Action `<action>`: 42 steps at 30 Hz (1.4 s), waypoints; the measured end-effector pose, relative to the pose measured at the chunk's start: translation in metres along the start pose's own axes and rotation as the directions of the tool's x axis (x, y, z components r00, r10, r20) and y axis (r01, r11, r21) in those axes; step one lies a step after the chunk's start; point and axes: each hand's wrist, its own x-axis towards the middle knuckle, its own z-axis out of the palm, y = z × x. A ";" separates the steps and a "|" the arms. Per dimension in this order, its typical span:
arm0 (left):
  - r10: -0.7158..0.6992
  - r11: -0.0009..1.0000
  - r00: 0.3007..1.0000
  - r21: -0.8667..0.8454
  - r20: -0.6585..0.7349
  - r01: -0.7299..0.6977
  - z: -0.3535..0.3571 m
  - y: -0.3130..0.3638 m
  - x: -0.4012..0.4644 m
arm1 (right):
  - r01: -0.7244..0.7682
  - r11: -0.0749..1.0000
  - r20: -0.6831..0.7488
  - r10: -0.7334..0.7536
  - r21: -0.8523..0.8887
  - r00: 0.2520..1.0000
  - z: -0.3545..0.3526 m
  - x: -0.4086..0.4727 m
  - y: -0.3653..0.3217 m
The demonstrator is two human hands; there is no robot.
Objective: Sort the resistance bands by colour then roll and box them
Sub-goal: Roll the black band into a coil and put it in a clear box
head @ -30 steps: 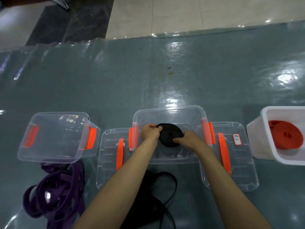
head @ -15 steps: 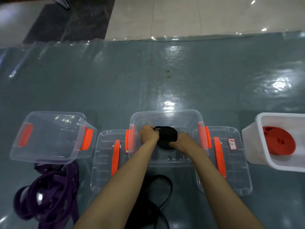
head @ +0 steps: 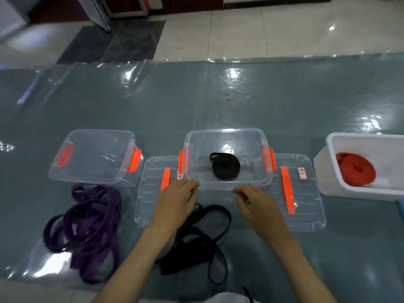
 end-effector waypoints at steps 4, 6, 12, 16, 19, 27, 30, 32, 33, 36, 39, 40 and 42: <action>-0.165 0.986 0.986 0.038 0.014 0.165 0.019 -0.037 -0.053 | -0.208 0.975 0.310 0.223 -0.082 0.924 0.035 -0.037 0.025; -0.323 0.942 0.943 0.122 0.081 0.313 0.035 -0.061 -0.078 | -0.243 0.957 0.485 0.289 -0.156 0.825 0.052 -0.050 0.036; -0.646 0.761 0.727 0.117 0.231 0.639 0.063 -0.095 -0.133 | -0.340 0.935 0.518 0.343 -0.105 0.784 0.079 -0.067 0.045; -0.641 0.761 0.756 -0.017 0.132 0.649 0.061 -0.102 -0.144 | -0.345 0.937 0.341 0.340 -0.049 0.876 0.076 -0.068 0.037; -0.638 0.768 0.759 0.032 0.126 0.640 0.053 -0.104 -0.147 | -0.317 0.948 0.251 0.312 -0.024 0.916 0.070 -0.068 0.027; -0.649 0.619 0.759 -0.545 0.052 0.566 0.009 -0.078 -0.127 | -0.401 0.802 0.135 0.382 0.442 0.914 0.053 -0.057 0.013; -0.584 0.590 0.812 -0.684 0.007 0.430 -0.020 -0.064 -0.117 | -0.349 0.799 0.092 0.350 0.490 0.932 0.044 -0.054 0.014; -0.542 0.580 0.840 -0.732 -0.021 0.356 -0.038 -0.051 -0.110 | -0.292 0.810 0.039 0.318 0.508 0.947 0.035 -0.054 0.013; -0.527 0.572 0.850 -0.750 -0.027 0.331 -0.047 -0.045 -0.105 | -0.267 0.813 0.017 0.302 0.518 0.953 0.030 -0.053 0.011; -0.505 0.524 0.863 -0.801 -0.019 0.289 -0.065 -0.025 -0.092 | -0.216 0.792 0.011 0.256 0.571 0.967 0.017 -0.050 0.003; -0.454 0.509 0.891 -0.823 -0.008 0.252 -0.069 -0.002 -0.078 | -0.167 0.787 0.028 0.188 0.593 0.982 0.010 -0.047 -0.009; -0.423 0.510 0.906 -0.828 -0.004 0.234 -0.067 0.005 -0.073 | -0.147 0.789 0.030 0.162 0.597 0.986 0.009 -0.047 -0.016; -0.366 0.513 0.930 -0.833 0.008 0.209 -0.061 0.022 -0.065 | -0.105 0.795 0.042 0.100 0.598 0.994 0.005 -0.046 -0.030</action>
